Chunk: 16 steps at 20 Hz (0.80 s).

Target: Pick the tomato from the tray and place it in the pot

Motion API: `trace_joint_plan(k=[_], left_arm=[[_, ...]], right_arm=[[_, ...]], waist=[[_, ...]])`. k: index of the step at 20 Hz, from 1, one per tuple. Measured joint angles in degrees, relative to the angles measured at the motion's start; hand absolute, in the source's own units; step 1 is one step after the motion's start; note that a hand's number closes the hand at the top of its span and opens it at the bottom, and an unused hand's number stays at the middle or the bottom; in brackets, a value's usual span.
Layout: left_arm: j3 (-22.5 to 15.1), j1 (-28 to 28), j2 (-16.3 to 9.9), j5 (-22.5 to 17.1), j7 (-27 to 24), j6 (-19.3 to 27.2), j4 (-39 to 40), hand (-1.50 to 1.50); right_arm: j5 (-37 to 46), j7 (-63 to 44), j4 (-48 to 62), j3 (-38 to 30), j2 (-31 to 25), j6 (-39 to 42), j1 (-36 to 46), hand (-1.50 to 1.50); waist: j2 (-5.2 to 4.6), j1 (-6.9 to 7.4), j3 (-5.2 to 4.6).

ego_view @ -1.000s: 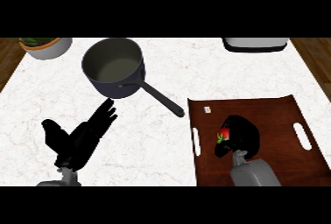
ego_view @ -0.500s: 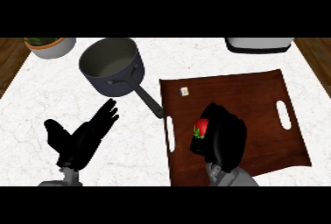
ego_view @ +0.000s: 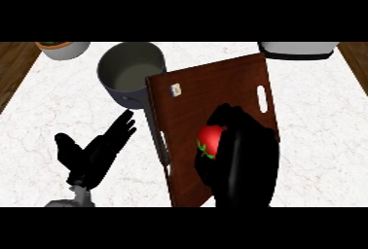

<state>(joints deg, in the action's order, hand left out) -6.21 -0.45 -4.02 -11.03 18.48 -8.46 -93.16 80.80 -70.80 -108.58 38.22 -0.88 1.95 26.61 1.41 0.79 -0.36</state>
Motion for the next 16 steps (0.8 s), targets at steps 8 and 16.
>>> trace_joint_plan(k=[8, 16], left_arm=[[-0.24, -1.74, 0.00, -0.37, 0.29, -0.79, 0.18, 0.00], [-0.65, -2.86, 0.09, -0.52, 0.07, -1.70, 0.99, 0.00]], right_arm=[[-3.64, -0.55, 3.58, -6.62, 0.04, 1.84, 10.54, 1.50], [-11.17, -0.78, 16.57, -13.89, 0.14, 1.51, 24.07, 1.50]], waist=[[-0.94, 1.90, 0.05], [-1.65, 3.52, 0.12]])
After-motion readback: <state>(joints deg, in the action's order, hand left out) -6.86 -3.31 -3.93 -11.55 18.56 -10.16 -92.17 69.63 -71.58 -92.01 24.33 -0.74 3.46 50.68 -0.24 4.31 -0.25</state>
